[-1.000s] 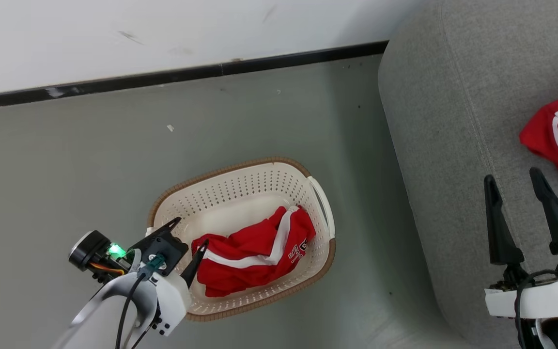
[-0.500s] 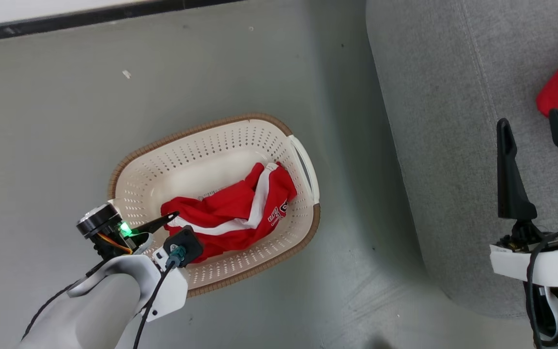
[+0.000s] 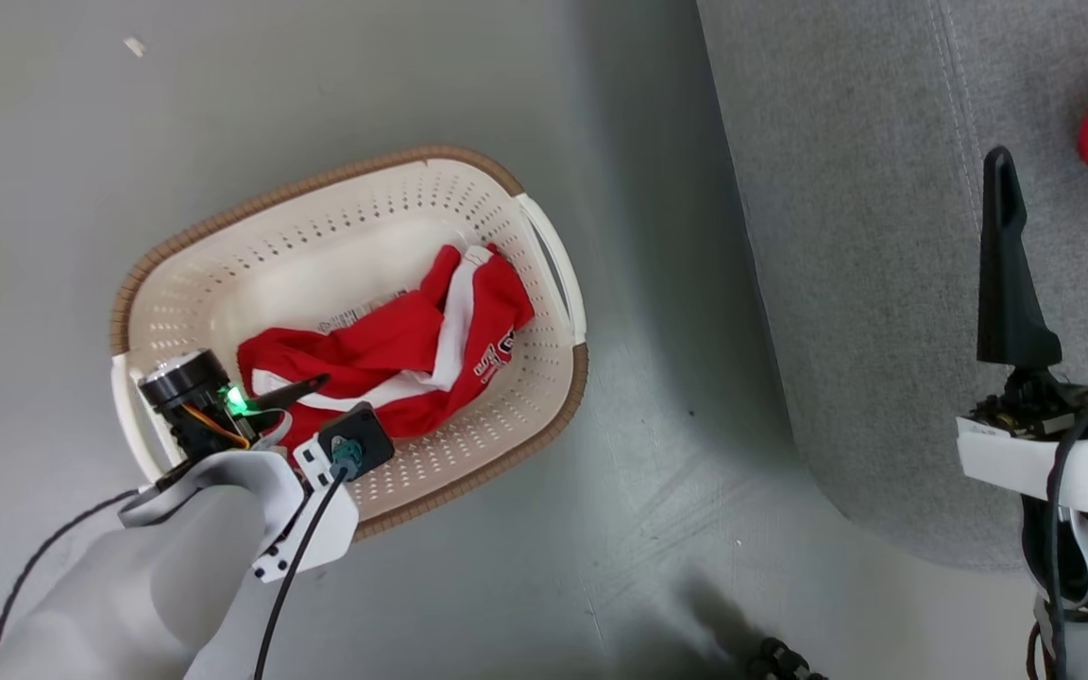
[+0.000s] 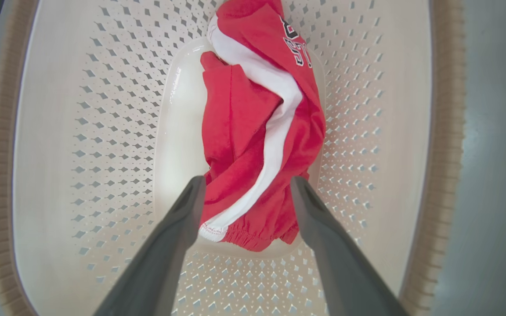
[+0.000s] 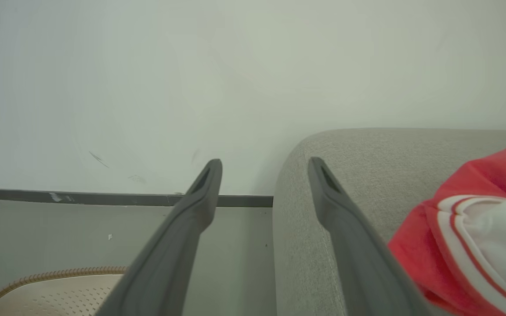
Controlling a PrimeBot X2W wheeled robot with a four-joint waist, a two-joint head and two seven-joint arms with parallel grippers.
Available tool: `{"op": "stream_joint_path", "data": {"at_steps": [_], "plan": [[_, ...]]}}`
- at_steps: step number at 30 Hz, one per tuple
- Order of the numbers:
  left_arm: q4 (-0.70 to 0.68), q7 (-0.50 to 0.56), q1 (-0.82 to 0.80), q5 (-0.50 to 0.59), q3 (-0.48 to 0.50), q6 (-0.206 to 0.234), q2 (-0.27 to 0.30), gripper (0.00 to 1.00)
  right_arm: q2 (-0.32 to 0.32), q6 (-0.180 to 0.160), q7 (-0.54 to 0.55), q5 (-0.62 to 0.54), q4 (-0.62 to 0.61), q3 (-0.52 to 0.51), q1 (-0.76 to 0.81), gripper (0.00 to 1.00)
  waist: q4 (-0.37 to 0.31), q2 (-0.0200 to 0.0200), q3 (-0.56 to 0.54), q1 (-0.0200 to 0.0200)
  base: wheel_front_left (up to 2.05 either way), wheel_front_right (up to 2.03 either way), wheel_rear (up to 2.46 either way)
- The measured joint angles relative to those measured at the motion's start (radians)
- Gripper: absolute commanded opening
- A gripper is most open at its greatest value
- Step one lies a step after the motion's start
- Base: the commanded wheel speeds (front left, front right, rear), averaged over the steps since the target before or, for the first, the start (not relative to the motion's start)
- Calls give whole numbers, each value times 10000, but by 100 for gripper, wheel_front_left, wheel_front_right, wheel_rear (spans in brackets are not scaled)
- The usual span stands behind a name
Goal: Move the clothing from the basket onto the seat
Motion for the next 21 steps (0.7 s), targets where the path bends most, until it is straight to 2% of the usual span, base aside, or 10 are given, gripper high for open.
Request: {"op": "stream_joint_path", "data": {"at_steps": [13,21], "plan": [[848,10,-942,349,-236,-67,178,100,0,0,-2,474,-38,232,-767,100,-617,0,1132,0,0,0,0],[1476,541,-1382,489,-228,-67,380,100,0,0,-2,719,73,426,-1217,100,-971,0,1689,0,0,0,0]]}}
